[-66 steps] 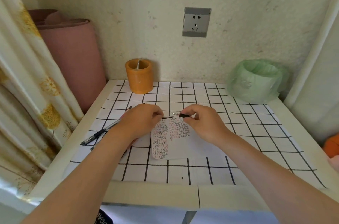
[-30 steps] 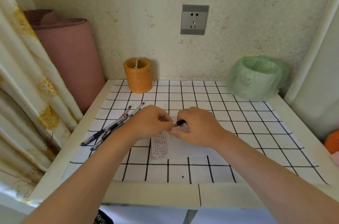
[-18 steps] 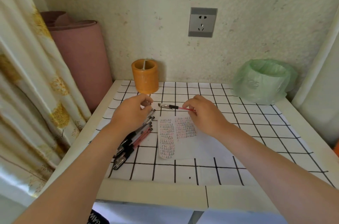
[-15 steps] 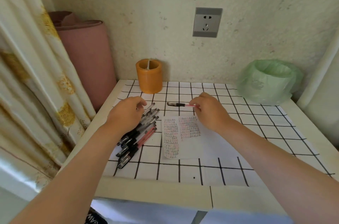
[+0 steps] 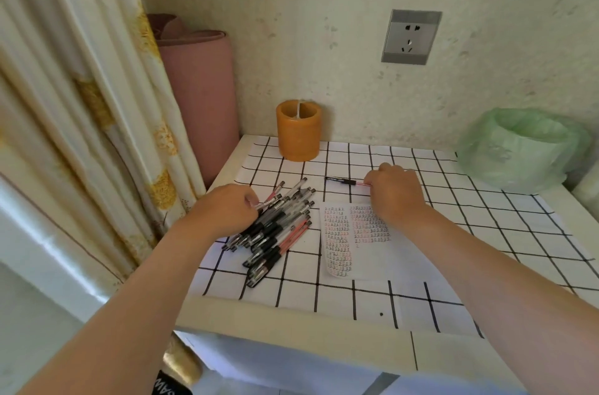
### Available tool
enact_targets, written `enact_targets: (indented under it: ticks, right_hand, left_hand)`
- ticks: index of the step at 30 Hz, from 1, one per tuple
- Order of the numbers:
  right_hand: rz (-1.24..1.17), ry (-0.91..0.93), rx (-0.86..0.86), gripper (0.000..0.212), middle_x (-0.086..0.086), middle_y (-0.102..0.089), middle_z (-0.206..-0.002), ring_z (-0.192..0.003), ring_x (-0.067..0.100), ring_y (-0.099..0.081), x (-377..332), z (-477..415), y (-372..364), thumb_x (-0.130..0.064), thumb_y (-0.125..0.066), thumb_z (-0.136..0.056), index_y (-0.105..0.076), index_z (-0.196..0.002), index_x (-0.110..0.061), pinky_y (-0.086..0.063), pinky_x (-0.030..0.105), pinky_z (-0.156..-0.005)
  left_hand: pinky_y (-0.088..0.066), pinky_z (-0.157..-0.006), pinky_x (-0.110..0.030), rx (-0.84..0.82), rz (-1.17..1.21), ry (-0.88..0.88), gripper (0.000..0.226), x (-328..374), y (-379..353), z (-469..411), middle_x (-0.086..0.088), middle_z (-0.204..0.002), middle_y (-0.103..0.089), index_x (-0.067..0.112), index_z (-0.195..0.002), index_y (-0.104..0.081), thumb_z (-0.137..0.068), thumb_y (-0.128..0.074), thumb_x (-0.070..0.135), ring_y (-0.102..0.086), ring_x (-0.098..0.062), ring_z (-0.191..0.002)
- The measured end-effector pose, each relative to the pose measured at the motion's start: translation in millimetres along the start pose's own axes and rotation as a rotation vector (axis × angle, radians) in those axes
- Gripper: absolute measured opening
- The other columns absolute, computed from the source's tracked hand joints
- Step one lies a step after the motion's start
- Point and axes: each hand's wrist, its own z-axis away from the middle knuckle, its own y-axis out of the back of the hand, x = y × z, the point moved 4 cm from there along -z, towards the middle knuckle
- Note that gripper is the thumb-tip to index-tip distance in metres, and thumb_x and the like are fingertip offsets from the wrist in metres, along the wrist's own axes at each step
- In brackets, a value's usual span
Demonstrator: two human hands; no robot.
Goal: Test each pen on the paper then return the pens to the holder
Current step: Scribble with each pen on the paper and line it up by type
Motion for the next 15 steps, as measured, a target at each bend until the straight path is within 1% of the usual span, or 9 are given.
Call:
enact_targets:
  ticks: [2, 5, 8, 11, 13, 15]
  right_hand:
    - [0.058, -0.004, -0.004, 0.039, 0.003, -0.057, -0.114, -0.107, 0.024, -0.054, 0.1, -0.4, 1.6, -0.012, -0.051, -0.087, -0.059, -0.123, -0.023, -0.038, 0.038, -0.093]
    - [-0.034, 0.081, 0.006, 0.051, 0.002, -0.056, -0.124, -0.114, 0.024, -0.052, -8.6, 0.2, 0.9, -0.011, -0.053, -0.089, -0.050, -0.138, -0.028, -0.037, 0.039, -0.096]
    - [-0.051, 0.135, -0.013, 0.056, 0.000, -0.056, -0.124, -0.115, 0.023, -0.052, -15.1, 2.0, 1.4, -0.008, -0.055, -0.089, -0.048, -0.140, -0.031, -0.037, 0.038, -0.097]
    - [0.026, 0.085, -0.012, 0.058, -0.001, -0.057, -0.114, -0.106, 0.022, -0.055, -8.4, 1.1, 1.4, -0.004, -0.061, -0.081, -0.054, -0.132, -0.030, -0.037, 0.037, -0.092]
    - [0.082, 0.022, -0.011, 0.049, 0.000, -0.057, -0.109, -0.100, 0.022, -0.057, 2.5, 0.4, 1.4, -0.005, -0.058, -0.082, -0.056, -0.126, -0.027, -0.039, 0.036, -0.088]
    - [0.100, -0.075, -0.010, 0.038, 0.003, -0.057, -0.107, -0.097, 0.024, -0.058, 17.5, 0.0, 1.8, -0.008, -0.051, -0.087, -0.057, -0.122, -0.022, -0.041, 0.036, -0.083]
  left_hand:
    - [-0.051, -0.084, -0.028, -0.002, -0.006, 0.012, 0.013, -0.7, -0.1, -0.4, 0.011, -0.101, -0.065, 0.036, -0.089, -0.064, -0.085, -0.058, 0.025, -0.060, -0.013, -0.096]
    - [-0.052, -0.084, -0.028, 0.025, 0.001, 0.016, 0.011, -2.6, -0.4, -2.6, 0.011, -0.097, -0.066, 0.035, -0.081, -0.063, -0.087, -0.060, 0.026, -0.061, -0.013, -0.092]
    - [-0.051, -0.084, -0.029, 0.036, 0.023, -0.017, 0.008, -0.5, 0.9, -1.1, 0.008, -0.099, -0.066, 0.032, -0.089, -0.065, -0.090, -0.061, 0.026, -0.061, -0.014, -0.094]
    - [-0.052, -0.084, -0.033, 0.079, 0.031, -0.060, 0.011, 4.8, 4.9, 2.1, 0.007, -0.100, -0.066, 0.029, -0.101, -0.066, -0.096, -0.057, 0.024, -0.061, -0.016, -0.095]
    - [-0.052, -0.084, -0.034, 0.123, 0.045, -0.081, 0.014, 9.3, 7.7, 3.7, 0.008, -0.100, -0.066, 0.028, -0.104, -0.066, -0.097, -0.055, 0.023, -0.061, -0.015, -0.095]
    - [-0.052, -0.084, -0.035, 0.161, 0.071, -0.111, 0.013, 14.7, 8.7, 4.8, 0.011, -0.097, -0.066, 0.030, -0.102, -0.066, -0.096, -0.057, 0.024, -0.061, -0.013, -0.093]
